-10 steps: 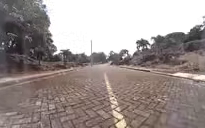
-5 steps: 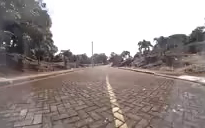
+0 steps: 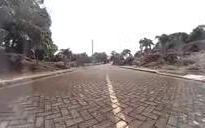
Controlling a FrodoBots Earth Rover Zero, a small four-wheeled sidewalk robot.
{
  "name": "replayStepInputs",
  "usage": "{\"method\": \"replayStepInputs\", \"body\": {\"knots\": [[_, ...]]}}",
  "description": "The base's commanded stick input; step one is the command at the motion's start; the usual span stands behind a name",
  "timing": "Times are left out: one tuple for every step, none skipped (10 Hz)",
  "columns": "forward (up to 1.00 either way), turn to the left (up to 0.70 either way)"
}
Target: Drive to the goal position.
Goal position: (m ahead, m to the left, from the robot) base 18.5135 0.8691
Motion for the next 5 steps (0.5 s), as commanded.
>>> {"method": "replayStepInputs", "body": {"knots": [[0.7,0.0],[0.7,0.0],[0.7,0.0],[0.7,0.0],[0.7,0.0]]}}
